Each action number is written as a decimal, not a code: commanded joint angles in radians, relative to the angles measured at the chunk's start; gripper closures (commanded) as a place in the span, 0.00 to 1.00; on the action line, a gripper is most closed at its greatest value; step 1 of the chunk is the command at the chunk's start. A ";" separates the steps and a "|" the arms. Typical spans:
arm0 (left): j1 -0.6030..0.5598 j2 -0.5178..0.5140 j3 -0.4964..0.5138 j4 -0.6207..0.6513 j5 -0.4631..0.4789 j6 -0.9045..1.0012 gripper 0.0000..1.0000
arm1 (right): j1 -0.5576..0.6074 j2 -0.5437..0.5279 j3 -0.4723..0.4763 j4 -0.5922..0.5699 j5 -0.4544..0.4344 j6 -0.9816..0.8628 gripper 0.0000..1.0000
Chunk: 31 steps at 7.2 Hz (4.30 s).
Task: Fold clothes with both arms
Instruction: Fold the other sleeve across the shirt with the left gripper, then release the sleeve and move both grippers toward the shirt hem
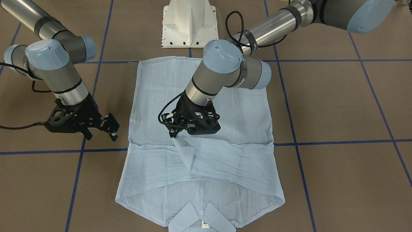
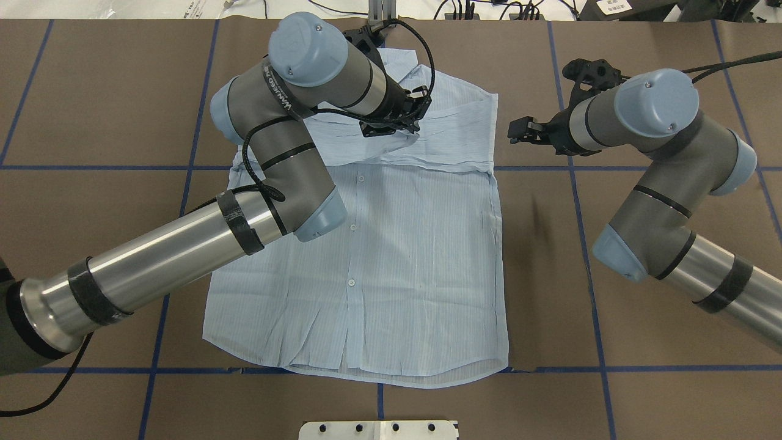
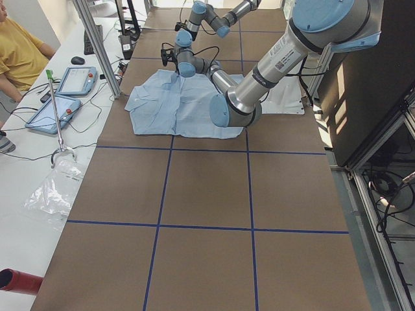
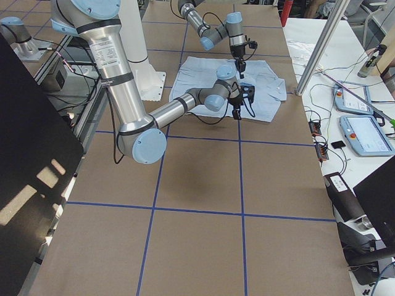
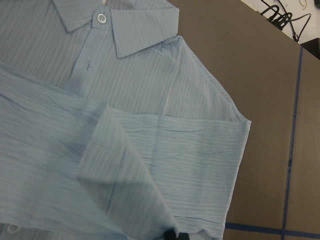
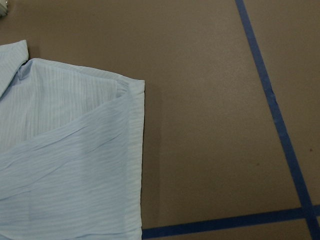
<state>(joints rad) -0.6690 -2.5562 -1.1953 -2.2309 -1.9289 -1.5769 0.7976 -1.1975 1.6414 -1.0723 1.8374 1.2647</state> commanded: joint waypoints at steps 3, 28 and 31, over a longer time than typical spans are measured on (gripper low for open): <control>0.006 0.008 -0.148 0.101 0.042 -0.074 0.01 | -0.030 0.007 0.032 -0.002 -0.004 0.031 0.01; -0.155 0.605 -0.645 0.151 -0.142 0.145 0.05 | -0.672 -0.264 0.503 -0.382 -0.314 0.605 1.00; 0.114 0.920 -0.852 0.154 0.069 0.115 0.01 | -0.672 -0.260 0.506 -0.380 -0.279 0.607 1.00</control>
<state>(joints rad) -0.6625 -1.7622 -1.9651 -2.0772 -1.9517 -1.4393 0.1253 -1.4582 2.1451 -1.4539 1.5334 1.8713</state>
